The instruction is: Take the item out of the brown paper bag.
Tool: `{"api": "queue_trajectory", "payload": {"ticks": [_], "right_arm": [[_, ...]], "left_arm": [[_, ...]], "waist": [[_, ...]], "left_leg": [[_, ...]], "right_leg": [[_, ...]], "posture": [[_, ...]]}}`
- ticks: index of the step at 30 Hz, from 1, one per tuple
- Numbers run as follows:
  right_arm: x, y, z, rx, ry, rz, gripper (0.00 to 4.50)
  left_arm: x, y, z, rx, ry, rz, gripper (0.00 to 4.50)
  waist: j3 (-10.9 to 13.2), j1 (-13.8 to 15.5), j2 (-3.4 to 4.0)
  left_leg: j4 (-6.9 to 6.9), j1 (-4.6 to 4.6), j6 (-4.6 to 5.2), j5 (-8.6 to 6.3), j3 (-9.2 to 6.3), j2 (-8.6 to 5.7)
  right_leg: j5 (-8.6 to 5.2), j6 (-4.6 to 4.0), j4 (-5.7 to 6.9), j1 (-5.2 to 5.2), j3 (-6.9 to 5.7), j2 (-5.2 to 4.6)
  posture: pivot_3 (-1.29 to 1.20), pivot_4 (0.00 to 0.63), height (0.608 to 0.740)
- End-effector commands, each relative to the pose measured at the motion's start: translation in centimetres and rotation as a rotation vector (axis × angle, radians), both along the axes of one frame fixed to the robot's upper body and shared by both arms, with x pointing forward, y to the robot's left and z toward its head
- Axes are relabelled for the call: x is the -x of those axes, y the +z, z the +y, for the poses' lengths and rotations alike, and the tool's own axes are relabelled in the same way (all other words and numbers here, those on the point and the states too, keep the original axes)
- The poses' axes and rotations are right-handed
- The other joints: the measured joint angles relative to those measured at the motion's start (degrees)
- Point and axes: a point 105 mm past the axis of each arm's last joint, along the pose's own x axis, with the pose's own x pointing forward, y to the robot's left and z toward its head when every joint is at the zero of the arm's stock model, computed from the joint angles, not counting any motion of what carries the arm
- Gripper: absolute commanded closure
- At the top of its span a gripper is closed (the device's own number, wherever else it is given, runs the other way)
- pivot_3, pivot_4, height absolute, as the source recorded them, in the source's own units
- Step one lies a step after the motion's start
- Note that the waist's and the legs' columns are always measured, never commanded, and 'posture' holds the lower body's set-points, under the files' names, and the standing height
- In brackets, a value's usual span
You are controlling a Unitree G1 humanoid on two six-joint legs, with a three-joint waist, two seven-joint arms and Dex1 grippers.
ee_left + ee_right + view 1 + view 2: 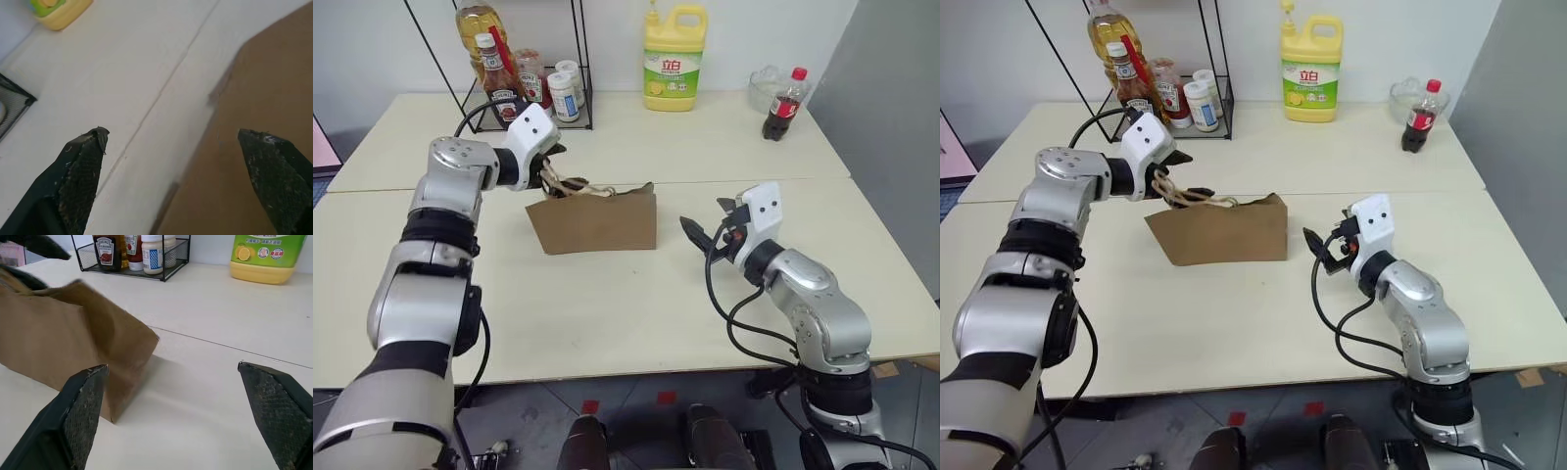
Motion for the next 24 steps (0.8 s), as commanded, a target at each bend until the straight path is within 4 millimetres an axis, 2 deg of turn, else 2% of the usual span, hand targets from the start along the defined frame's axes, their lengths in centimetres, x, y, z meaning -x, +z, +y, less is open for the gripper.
{"api": "queue_trajectory", "payload": {"ticks": [1,9,13,17,21,24], "right_arm": [[-0.7,1.5,-1.2,-0.005,-0.019,-0.066,0.05],[-2.1,1.4,-1.9,0.003,-0.029,-0.074,0.05],[-2.4,1.1,-1.9,-0.004,-0.029,-0.069,0.05],[-2.7,0.8,-1.4,-0.011,-0.016,-0.064,0.05],[-3.0,0.5,-1.3,-0.003,-0.002,-0.057,0.05],[-3.0,0.2,-1.2,0.005,0.013,-0.051,0.05]], "left_arm": [[3.1,0.4,-1.5,-0.015,-0.079,0.018,0.00],[9.4,-1.1,-3.2,-0.015,-0.037,0.092,0.00],[11.8,-1.8,-3.6,-0.011,0.001,0.130,0.00],[13.2,-2.4,-3.2,-0.041,0.028,0.151,0.00],[13.2,0.2,-1.9,-0.106,-0.017,0.050,0.00],[13.4,1.2,-0.9,-0.199,-0.099,-0.060,0.00]], "waist": [[0.0,-0.1,0.00],[0.0,0.3,0.00],[0.0,0.6,0.00],[0.0,0.7,0.00],[0.0,0.7,-0.02],[0.0,0.7,-0.01]], "left_leg": [[0.00,0.00,0.00,0.00,0.00,0.01],[0.07,0.01,0.16,-0.09,-0.01,0.02],[0.07,0.01,0.19,-0.10,-0.01,0.02],[0.07,0.05,0.19,-0.10,-0.01,0.02],[0.07,0.05,0.20,-0.11,-0.01,0.02],[0.05,0.04,0.19,-0.11,0.00,0.02]], "right_leg": [[0.00,0.00,0.01,0.00,-0.01,0.00],[0.00,0.00,0.04,0.05,0.01,0.00],[0.00,0.00,0.03,0.05,0.01,0.00],[0.00,0.00,0.04,0.05,0.01,0.00],[0.00,0.00,0.03,0.04,0.01,0.01],[0.00,0.00,0.00,0.04,0.01,0.01]], "posture": [[0.00,0.150,0.740],[0.00,0.150,0.740],[0.00,0.150,0.740],[0.00,0.150,0.740],[0.00,0.150,0.740],[0.00,0.150,0.740]]}}
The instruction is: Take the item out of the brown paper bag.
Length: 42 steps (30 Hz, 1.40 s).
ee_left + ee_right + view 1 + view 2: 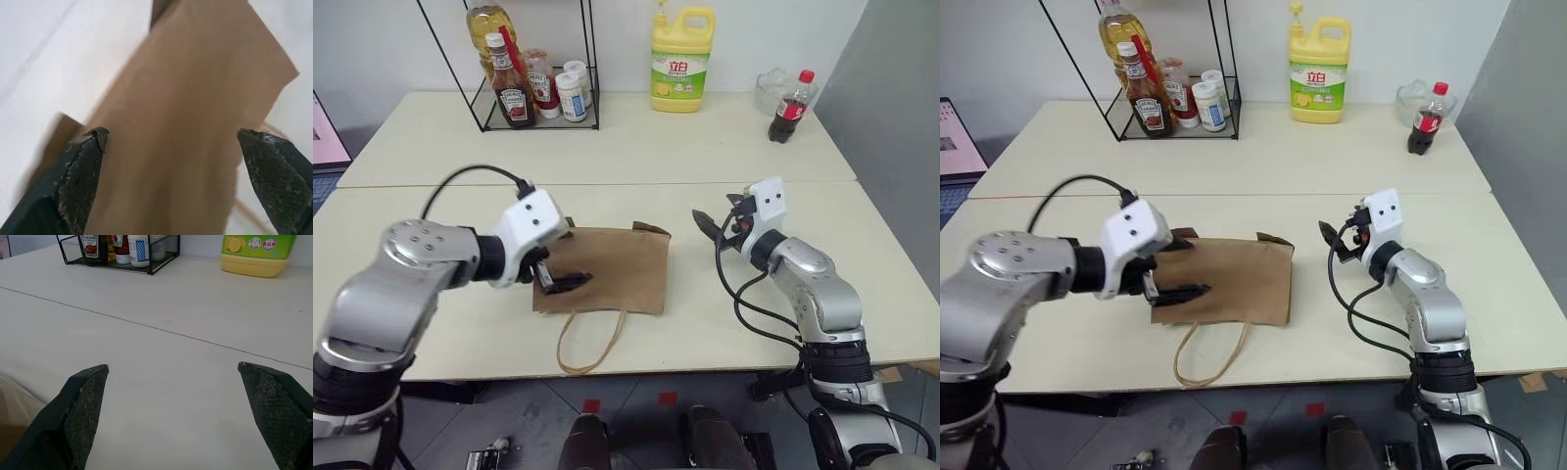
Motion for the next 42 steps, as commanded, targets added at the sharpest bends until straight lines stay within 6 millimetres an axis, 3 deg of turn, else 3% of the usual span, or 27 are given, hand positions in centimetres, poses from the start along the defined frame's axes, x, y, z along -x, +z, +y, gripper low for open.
{"api": "queue_trajectory", "payload": {"ticks": [1,7,12,17,25,34,42], "right_arm": [[0.1,1.2,0.3,0.007,0.037,-0.056,0.05],[0.9,-0.2,0.9,0.067,0.114,-0.049,0.05],[1.6,-0.6,0.9,0.098,0.153,-0.048,0.05],[1.9,-0.9,0.8,0.095,0.140,-0.042,0.05],[2.4,-1.1,0.8,0.083,0.116,-0.034,0.05],[2.7,-1.1,0.4,0.083,0.094,-0.027,0.05],[2.7,-1.1,0.4,0.080,0.088,-0.025,0.05]], "left_arm": [[0.8,1.6,1.3,-0.114,-0.153,-0.139,0.00],[2.6,-2.3,3.4,-0.348,-0.446,-0.177,0.00],[3.0,-4.2,3.0,-0.362,-0.601,-0.229,0.00],[2.9,-4.5,1.6,-0.293,-0.640,-0.253,0.00],[3.6,-6.5,1.2,-0.305,-0.725,-0.222,0.00],[3.6,-6.8,1.5,-0.329,-0.764,-0.222,0.00],[2.7,-5.6,2.1,-0.353,-0.757,-0.241,0.00]], "waist": [[0.0,0.0,0.01],[0.0,0.1,0.06],[0.0,0.8,0.05],[0.0,0.8,0.05],[0.0,0.8,0.05],[0.0,0.8,0.05],[0.0,0.7,0.05]], "left_leg": [[-0.01,0.01,-0.01,0.00,0.02,0.00],[-0.05,0.01,0.01,-0.01,0.07,0.02],[-0.01,-0.03,0.02,-0.01,0.09,0.02],[-0.02,-0.01,0.03,-0.01,0.09,0.02],[-0.02,0.00,0.03,-0.01,0.09,0.02],[-0.01,0.00,0.03,-0.01,0.08,0.02],[-0.01,0.00,0.03,-0.01,0.08,0.02]], "right_leg": [[0.00,-0.01,-0.01,0.00,0.00,0.00],[-0.03,-0.06,-0.01,-0.04,0.02,0.00],[-0.03,-0.06,-0.02,-0.02,0.03,-0.01],[-0.03,-0.06,0.01,-0.02,0.03,0.00],[-0.03,-0.06,0.03,-0.02,0.04,0.01],[-0.03,-0.06,0.03,-0.02,0.04,0.01],[-0.03,-0.06,0.04,-0.01,0.03,0.01]], "posture": [[0.00,0.150,0.740],[0.00,0.150,0.740],[0.00,0.150,0.740],[0.00,0.150,0.740],[0.00,0.150,0.740],[0.00,0.150,0.740],[0.00,0.150,0.740]]}}
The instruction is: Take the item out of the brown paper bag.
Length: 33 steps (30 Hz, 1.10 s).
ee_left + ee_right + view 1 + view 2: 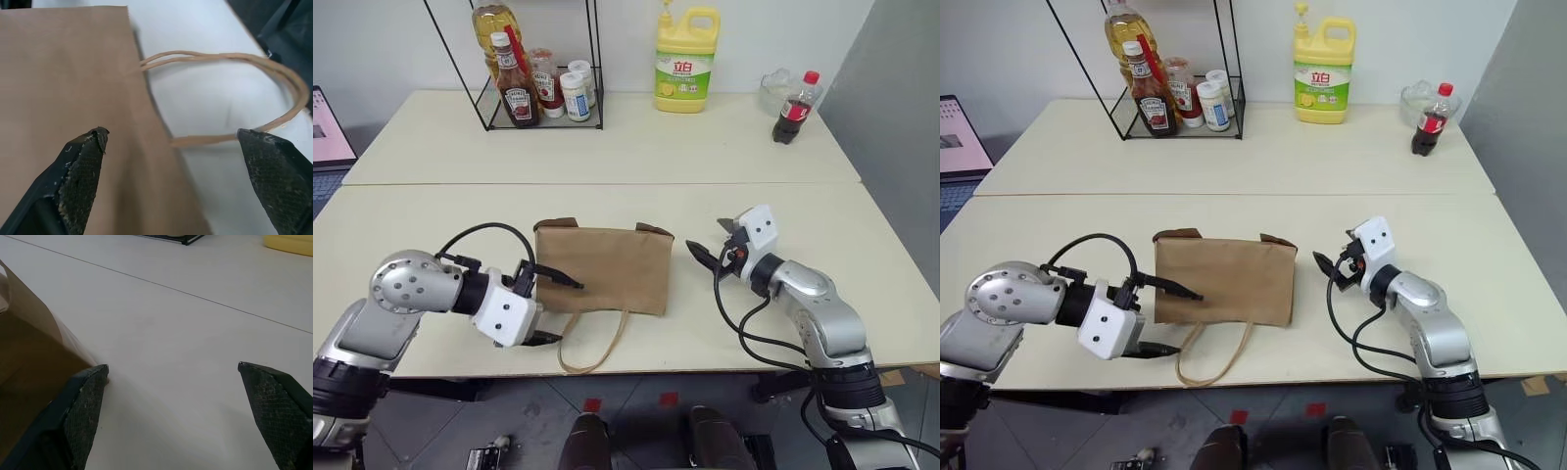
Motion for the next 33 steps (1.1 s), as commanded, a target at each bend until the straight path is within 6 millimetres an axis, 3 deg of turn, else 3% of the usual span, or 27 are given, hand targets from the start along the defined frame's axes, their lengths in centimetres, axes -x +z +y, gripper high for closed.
{"api": "queue_trajectory", "payload": {"ticks": [1,8,33], "right_arm": [[0.3,1.7,0.1,-0.017,0.003,-0.062,0.05],[0.1,1.7,0.0,-0.017,0.001,-0.063,0.05],[0.1,1.8,-0.3,-0.019,-0.021,-0.063,0.05]], "left_arm": [[0.0,0.8,0.4,-0.020,-0.016,-0.024,0.00],[0.1,0.2,0.6,-0.033,-0.023,-0.015,0.00],[0.1,-0.2,-2.3,0.078,-0.035,0.016,0.00]], "waist": [[0.0,-0.1,0.00],[0.0,-0.1,0.00],[0.0,-0.1,0.00]], "left_leg": [[0.00,0.01,0.00,0.00,0.00,0.00],[0.00,0.00,0.00,0.00,0.00,0.00],[0.01,0.01,0.00,0.00,0.00,0.00]], "right_leg": [[0.00,0.00,0.00,0.00,0.00,0.00],[0.00,0.00,0.00,0.00,0.00,0.00],[0.00,0.00,0.02,0.00,0.00,0.00]], "posture": [[0.00,0.150,0.740],[0.00,0.150,0.740],[0.00,0.150,0.740]]}}
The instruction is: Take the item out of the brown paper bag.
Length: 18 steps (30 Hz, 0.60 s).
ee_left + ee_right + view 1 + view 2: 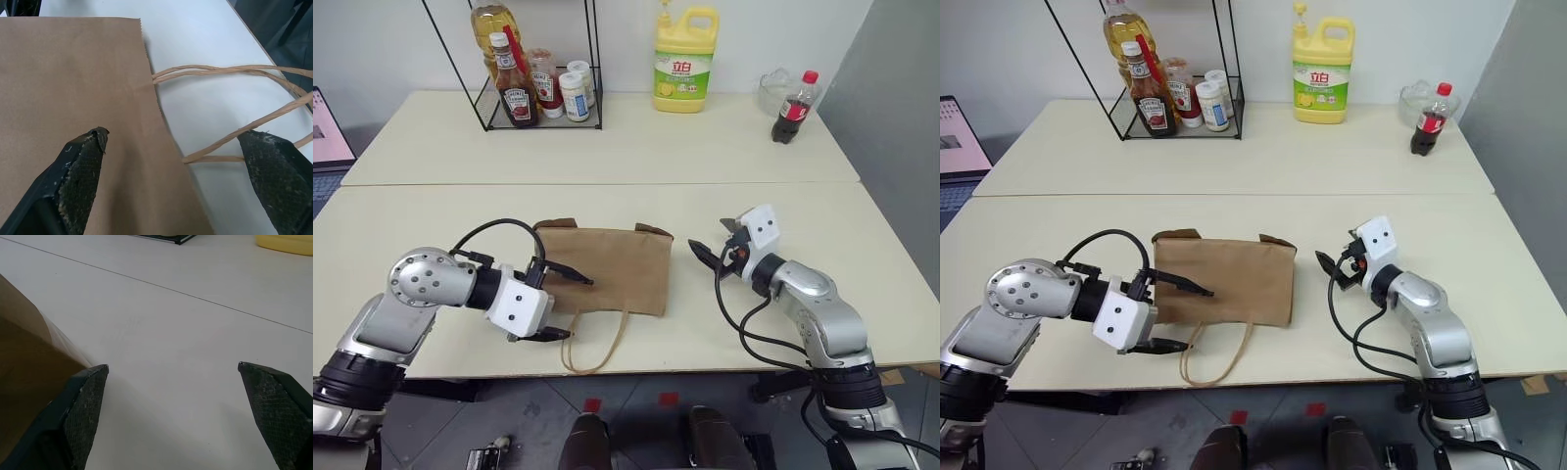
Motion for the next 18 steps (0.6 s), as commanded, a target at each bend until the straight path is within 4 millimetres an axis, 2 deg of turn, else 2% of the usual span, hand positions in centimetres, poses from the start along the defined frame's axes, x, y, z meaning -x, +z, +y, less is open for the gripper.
{"api": "queue_trajectory", "payload": {"ticks": [1,5,13,16,18], "right_arm": [[0.2,1.7,-0.1,-0.016,0.000,-0.062,0.05],[0.2,1.7,-0.2,-0.015,-0.003,-0.060,0.05],[0.0,1.7,-0.3,-0.013,-0.012,-0.058,0.05],[0.0,1.6,-0.5,-0.013,-0.023,-0.057,0.00],[-0.1,1.6,-0.7,-0.014,-0.030,-0.058,0.00]], "left_arm": [[0.7,0.1,-0.8,0.005,-0.051,-0.028,0.00],[1.5,-1.0,-0.6,-0.037,-0.097,-0.033,0.00],[1.3,-1.7,-1.4,-0.017,-0.112,-0.054,0.00],[1.2,-1.8,-1.3,-0.017,-0.111,-0.056,0.58],[1.1,-1.8,-1.3,-0.018,-0.113,-0.057,1.23]], "waist": [[0.0,0.0,0.00],[0.0,0.0,0.00],[0.0,0.1,0.00],[0.0,0.1,0.00],[0.0,0.1,0.00]], "left_leg": [[0.00,0.00,0.00,0.00,0.00,0.00],[0.00,0.01,0.00,0.00,0.00,0.00],[0.01,0.01,0.00,0.00,-0.01,0.00],[0.01,0.02,0.00,0.00,-0.01,0.00],[0.01,0.01,0.00,0.00,0.00,0.00]], "right_leg": [[0.00,0.00,0.00,0.00,0.00,0.00],[0.00,0.00,0.01,0.00,0.00,0.00],[0.00,0.00,0.01,0.01,0.00,0.00],[0.00,0.00,0.01,0.01,0.00,0.00],[0.00,0.00,0.01,0.01,0.00,0.00]], "posture": [[0.00,0.150,0.740],[0.00,0.150,0.740],[0.00,0.150,0.740],[0.00,0.150,0.740],[0.00,0.150,0.740]]}}
